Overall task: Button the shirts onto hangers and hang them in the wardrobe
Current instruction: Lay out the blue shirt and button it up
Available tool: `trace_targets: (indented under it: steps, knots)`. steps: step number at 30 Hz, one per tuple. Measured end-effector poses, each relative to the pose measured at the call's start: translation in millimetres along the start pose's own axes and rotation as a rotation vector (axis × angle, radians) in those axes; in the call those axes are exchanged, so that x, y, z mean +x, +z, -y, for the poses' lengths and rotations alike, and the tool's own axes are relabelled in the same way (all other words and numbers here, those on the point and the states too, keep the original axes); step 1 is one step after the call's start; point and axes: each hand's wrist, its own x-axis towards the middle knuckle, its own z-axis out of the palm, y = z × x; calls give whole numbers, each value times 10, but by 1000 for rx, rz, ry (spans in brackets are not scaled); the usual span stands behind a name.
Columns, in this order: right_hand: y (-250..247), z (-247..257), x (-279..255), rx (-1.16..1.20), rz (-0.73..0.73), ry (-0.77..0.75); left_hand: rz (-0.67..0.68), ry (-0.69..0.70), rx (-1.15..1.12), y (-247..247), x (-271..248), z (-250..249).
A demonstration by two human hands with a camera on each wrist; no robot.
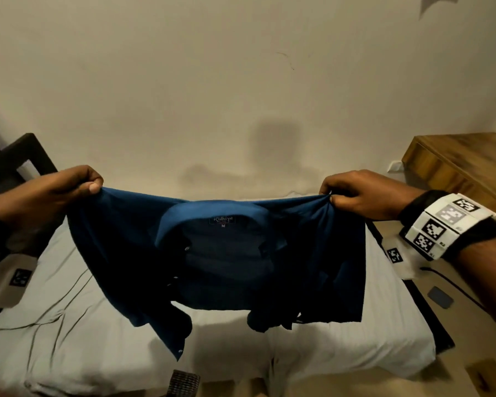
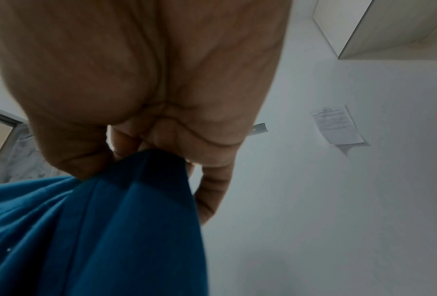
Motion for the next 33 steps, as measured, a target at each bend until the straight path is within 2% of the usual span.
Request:
trace_targets:
  steps: [2,5,9,13,16,18,21,24,28,30,33]
  knots:
    - [25,-3,19,-10,-22,8,5,23,37,47,-6,-69]
    - [51,-58,70,-17,-73,28,86,-41,52,30,7,-67]
    - [79,-131,115,-87,-106,61,28,-78,82,32,36,-212]
    - [133,-71,141,-233,-48,78,30,-114,230,97,58,-435]
    - [236,-60,163,-264,-90,107,77,-104,331,173,29,-467]
    - [277,-76,154,-236,-161,131,51,-58,428,225,5,-474]
    - [349,-46,148,-160,-268,152,-64,-86,478,318,-42,-480]
    - [418,8,125,-62,-321,162,-141,-155,443,412,-117,-448]
    - [509,48,20,16,-367,134,-150,-260,265,449,-343,-434]
    - [605,50,-78,34,-368,96,-112,-284,184,474,-531,-370]
    - [832,73,-318,103,-279,60,4,-293,120,534,-896,-217]
